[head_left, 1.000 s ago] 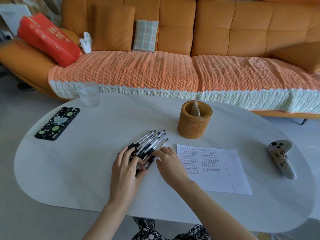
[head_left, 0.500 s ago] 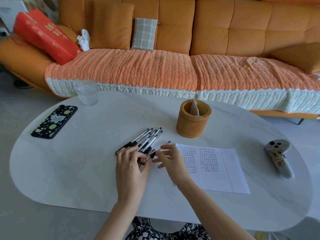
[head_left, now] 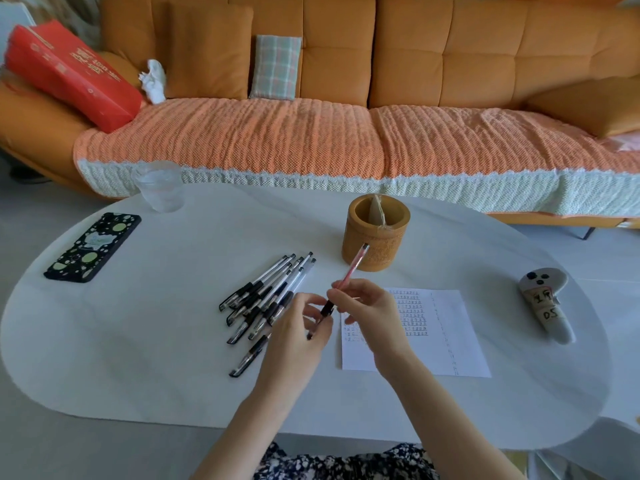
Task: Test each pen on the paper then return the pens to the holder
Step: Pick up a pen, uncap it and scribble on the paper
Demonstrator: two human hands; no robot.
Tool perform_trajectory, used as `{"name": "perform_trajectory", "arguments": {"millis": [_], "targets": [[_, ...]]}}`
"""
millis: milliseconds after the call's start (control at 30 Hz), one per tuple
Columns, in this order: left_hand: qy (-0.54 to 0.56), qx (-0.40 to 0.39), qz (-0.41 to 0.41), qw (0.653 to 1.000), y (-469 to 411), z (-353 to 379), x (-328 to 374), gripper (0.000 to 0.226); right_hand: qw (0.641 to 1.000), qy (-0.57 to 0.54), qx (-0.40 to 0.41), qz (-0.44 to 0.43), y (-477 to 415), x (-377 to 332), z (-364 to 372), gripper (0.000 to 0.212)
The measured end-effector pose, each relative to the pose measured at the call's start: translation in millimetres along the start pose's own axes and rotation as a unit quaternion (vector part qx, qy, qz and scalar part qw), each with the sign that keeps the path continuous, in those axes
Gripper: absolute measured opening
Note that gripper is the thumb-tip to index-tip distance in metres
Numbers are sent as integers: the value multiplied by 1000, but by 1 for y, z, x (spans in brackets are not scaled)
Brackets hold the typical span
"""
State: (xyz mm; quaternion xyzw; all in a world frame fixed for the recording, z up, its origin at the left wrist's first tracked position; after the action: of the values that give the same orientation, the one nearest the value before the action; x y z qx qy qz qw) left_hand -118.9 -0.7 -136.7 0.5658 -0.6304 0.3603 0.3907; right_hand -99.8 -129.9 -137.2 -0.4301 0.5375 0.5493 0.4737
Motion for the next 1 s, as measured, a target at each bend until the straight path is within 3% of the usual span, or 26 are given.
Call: {"name": "perform_trajectory", "arguments": {"millis": [200,400,667,867,1000], "targets": [[20,-89,32,995,-2,32,9,11,998,44,28,-31,15,8,-33,15],[-40,-150,46,987,-8,57,5,12,994,87,44,-46,19,18,-61,16],[-48,-180,54,981,-11,73,11,27,994,73,9,-83,26,16,-73,17],[13,-193,35,981,-17,76,14,28,995,37,-7,-88,23,18,-78,31],[36,-217,27,975,-16,83,13,28,997,19,-6,-79,25,22,-84,29]]}}
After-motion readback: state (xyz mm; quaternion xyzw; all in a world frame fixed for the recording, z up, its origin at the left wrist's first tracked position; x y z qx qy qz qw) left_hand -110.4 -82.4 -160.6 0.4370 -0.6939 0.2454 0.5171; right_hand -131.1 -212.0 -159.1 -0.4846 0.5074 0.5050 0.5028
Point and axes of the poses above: each hand's wrist, its own y-axis away from the middle knuckle, its own z-axis out of the palm, x = y × z, the point moved 6 cm from there along -y, towards the middle knuckle, and after that the axes turned 5 degrees about -x, right-handed, at the moved point
